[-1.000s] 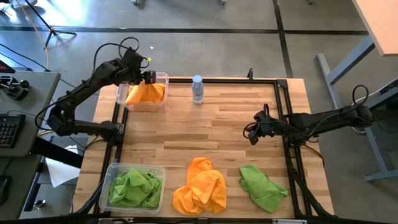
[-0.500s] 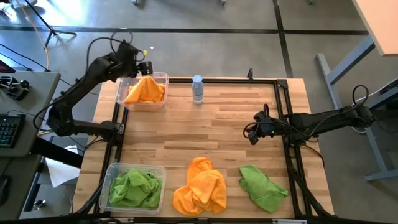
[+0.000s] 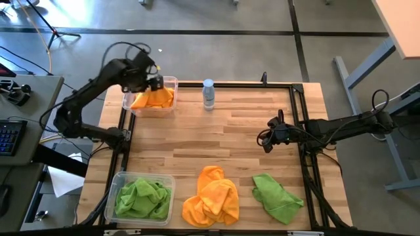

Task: Sort microfiber towel by color & place in baskets
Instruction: Put the yellow microfiber towel into the top transparent bin

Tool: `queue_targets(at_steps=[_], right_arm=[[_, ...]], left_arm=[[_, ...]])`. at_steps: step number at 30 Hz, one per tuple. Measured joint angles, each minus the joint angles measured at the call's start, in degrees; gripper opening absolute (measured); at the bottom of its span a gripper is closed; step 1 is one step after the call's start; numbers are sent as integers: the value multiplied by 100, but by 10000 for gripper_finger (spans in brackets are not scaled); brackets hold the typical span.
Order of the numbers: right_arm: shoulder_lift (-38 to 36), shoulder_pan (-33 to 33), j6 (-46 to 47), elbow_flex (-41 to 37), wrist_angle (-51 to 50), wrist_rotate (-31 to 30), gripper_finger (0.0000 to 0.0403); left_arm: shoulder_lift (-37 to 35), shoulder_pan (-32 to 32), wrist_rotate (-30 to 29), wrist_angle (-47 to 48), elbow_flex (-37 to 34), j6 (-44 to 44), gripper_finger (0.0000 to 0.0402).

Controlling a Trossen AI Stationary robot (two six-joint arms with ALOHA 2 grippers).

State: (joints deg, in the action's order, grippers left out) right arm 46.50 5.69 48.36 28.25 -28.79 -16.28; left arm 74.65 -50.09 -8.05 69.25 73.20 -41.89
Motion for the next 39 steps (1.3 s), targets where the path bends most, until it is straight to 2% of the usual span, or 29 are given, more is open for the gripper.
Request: queue_targets(at_steps=[5,12,19,26,32,39], right_arm=[[-2,0,59,0,2,-2,0],[-2,1,63,0,2,-4,0],[-2,1,44,0,2,-6,0],[-2,0,0,0,2,-13,0],[-2,0,0,0,2,-10,0],[-2,0,13,0,2,-8,0]], left_arm=[[387,-19,-78,-82,-739,-154,231],[649,-250,17,-933,-1570,-136,231],[643,-278,-93,-1491,-1715,-152,231],[621,-278,-98,-1668,-1715,-4,231],[115,-267,64,-1649,-1715,-155,231],[-960,-102,-11,-1614,-1713,-205,231]])
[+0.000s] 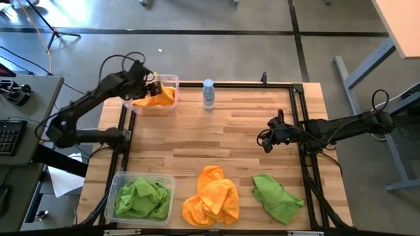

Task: Sort microfiber towel by color & place in baskets
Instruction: Put the yellow microfiber towel into the top transparent bin, then put the green microfiber towel into the bottom transparent bin

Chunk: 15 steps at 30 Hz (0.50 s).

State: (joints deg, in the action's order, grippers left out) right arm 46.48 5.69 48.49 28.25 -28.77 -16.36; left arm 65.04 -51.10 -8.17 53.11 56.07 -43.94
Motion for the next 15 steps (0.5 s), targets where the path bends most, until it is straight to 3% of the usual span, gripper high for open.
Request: queue_targets(at_steps=[7,15], right_arm=[[1,1,7,0,2,2,0],[0,1,7,0,37,4,0]], left_arm=[[-768,795,-54,-60,9,-96,231],[-578,2577,-413,-846,203,-201,231]])
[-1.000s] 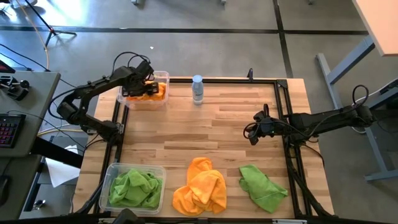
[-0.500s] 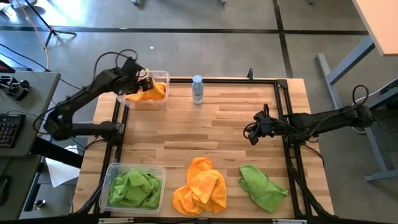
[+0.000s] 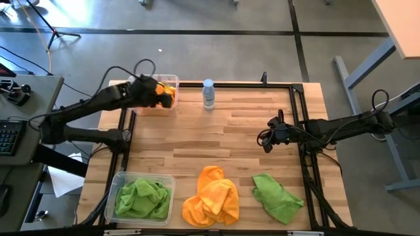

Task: Sort microfiber towel by color & place in baskets
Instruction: Put the green microfiber towel into the bottom transparent bin

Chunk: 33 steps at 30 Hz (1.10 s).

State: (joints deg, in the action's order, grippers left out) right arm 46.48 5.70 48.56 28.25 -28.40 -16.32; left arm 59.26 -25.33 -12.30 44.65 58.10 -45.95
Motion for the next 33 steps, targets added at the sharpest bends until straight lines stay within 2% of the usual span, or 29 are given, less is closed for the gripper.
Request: queue_targets(at_steps=[8,14,19,24,29,33], right_arm=[[0,-1,-105,0,0,31,0],[0,152,-105,11,-7,77,0],[4,528,-87,191,-170,-122,0],[142,969,218,683,-1036,-380,0],[665,1451,400,1476,-1894,-479,0],[1375,1804,465,2292,-2484,-463,0]], left_arm=[[1055,1797,-906,-145,1020,600,231],[2073,2725,-1056,-136,1831,1479,231],[2821,3234,-1009,-149,2234,2072,231],[3336,3588,-1002,-153,2276,2258,231],[3745,3750,-778,-143,2276,2293,231],[4012,3756,-541,-144,2276,2318,231]])
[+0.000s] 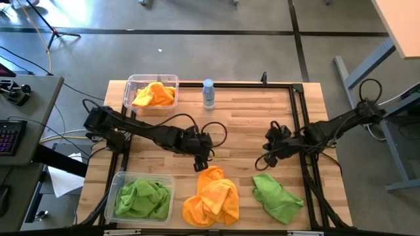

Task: Sort microfiber towel by color & place in baskets
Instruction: Put the green microfiber towel into the bottom transparent bin

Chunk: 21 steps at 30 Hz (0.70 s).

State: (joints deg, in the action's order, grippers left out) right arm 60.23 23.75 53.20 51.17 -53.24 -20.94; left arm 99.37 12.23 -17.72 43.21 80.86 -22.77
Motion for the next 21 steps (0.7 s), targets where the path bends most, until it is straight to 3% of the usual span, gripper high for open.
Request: queue_targets(at_steps=[8,21], right_arm=[[1477,408,1081,1218,-1058,712,0],[2938,847,2773,1284,-402,1126,17]], left_arm=[[129,18,83,-135,-135,517,231],[78,304,357,-146,-507,1547,231]])
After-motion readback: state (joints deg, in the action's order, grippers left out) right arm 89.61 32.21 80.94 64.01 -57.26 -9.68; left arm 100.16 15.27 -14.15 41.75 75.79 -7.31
